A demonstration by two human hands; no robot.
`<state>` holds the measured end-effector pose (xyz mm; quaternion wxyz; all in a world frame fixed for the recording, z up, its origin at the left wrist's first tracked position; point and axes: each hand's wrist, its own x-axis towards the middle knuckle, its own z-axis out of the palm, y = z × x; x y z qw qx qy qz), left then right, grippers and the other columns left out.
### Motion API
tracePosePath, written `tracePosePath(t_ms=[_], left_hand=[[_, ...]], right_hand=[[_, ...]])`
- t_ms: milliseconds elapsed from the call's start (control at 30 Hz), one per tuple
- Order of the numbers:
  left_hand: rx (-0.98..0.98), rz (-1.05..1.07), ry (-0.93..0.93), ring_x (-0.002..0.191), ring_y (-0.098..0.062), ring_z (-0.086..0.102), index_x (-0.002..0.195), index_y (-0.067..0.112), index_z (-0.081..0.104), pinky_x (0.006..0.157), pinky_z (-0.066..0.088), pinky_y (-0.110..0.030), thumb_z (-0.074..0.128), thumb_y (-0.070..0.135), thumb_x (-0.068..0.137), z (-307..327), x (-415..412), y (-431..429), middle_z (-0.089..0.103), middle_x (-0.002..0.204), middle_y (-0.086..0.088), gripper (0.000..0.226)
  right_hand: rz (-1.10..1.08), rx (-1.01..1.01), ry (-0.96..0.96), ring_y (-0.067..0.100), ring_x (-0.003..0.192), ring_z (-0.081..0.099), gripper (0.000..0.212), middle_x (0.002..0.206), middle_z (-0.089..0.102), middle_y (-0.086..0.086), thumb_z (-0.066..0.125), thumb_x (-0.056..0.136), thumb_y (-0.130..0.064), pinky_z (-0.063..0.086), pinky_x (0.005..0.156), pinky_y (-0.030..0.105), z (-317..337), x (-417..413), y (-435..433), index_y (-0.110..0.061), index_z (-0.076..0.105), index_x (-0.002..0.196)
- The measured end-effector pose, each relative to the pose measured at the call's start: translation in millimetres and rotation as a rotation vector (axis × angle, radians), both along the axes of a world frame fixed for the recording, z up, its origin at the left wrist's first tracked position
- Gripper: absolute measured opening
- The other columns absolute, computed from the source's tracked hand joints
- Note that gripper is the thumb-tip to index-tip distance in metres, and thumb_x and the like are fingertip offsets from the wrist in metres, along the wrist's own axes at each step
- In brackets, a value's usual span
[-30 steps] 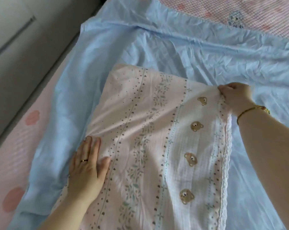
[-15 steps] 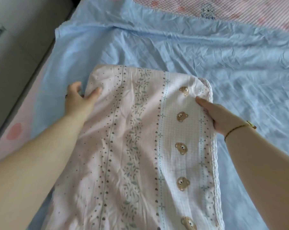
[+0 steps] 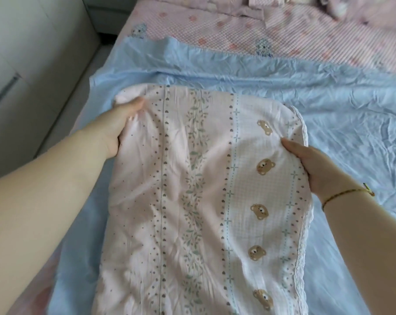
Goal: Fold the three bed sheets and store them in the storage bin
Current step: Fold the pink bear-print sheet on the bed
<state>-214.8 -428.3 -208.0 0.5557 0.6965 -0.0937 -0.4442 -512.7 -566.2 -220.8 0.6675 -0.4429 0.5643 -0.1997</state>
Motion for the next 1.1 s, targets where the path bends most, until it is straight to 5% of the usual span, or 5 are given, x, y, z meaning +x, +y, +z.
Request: tracePosePath(t_ms=[467, 567, 733, 900, 1100], left_hand=[[-0.64, 0.04, -0.38, 0.055, 0.008, 0.063, 0.084, 0.029, 0.056, 0.053, 0.05, -0.011, 0.051, 0.04, 0.09, 367.5, -45.9, 59.2, 0.066, 0.054, 0.022, 0.014], [-0.718, 0.023, -0.445, 0.068, 0.006, 0.066, 0.092, 0.025, 0.06, 0.078, 0.053, -0.016, 0.054, 0.043, 0.088, 400.5, -55.5, 77.0, 0.07, 0.065, 0.02, 0.019], [-0.696, -0.018, -0.444, 0.067, 0.005, 0.067, 0.085, 0.021, 0.059, 0.068, 0.052, -0.014, 0.051, 0.033, 0.091, 379.0, -74.8, 97.9, 0.07, 0.064, 0.018, 0.015], [-0.462, -0.005, -0.374, 0.069, 0.003, 0.066, 0.085, 0.022, 0.061, 0.073, 0.05, -0.017, 0.054, 0.038, 0.089, 287.3, -98.4, 134.8, 0.071, 0.081, 0.009, 0.018], [0.06, -0.124, -0.248, 0.079, -0.026, 0.062, 0.086, 0.009, 0.063, 0.071, 0.048, -0.035, 0.065, 0.049, 0.076, 160.8, -146.2, 208.2, 0.067, 0.094, -0.021, 0.042]], right_hand=[[-0.089, -0.698, -0.365, 0.006, 0.061, 0.068, 0.004, 0.07, 0.071, -0.007, 0.056, 0.088, -0.011, 0.055, 0.057, 0.022, 369.6, -22.4, 48.5, -0.014, 0.059, 0.087], [-0.03, -0.809, -0.398, 0.006, 0.065, 0.069, 0.009, 0.068, 0.072, -0.009, 0.053, 0.089, -0.007, 0.056, 0.063, 0.022, 406.8, -40.0, 62.0, -0.014, 0.059, 0.087], [0.025, -0.831, -0.399, 0.013, 0.091, 0.063, 0.013, 0.097, 0.064, -0.001, 0.054, 0.087, -0.005, 0.051, 0.081, 0.026, 391.4, -62.7, 76.5, -0.012, 0.057, 0.097], [0.026, -0.658, -0.255, 0.018, 0.097, 0.065, 0.08, 0.099, 0.069, 0.001, 0.08, 0.028, -0.067, 0.052, 0.086, 0.033, 296.6, -95.7, 101.6, -0.021, 0.065, 0.092], [-0.044, -0.339, -0.019, 0.017, 0.065, 0.064, 0.05, 0.066, 0.068, 0.004, 0.078, 0.066, -0.034, 0.052, 0.058, 0.023, 157.5, -137.9, 176.8, 0.003, 0.065, 0.096]])
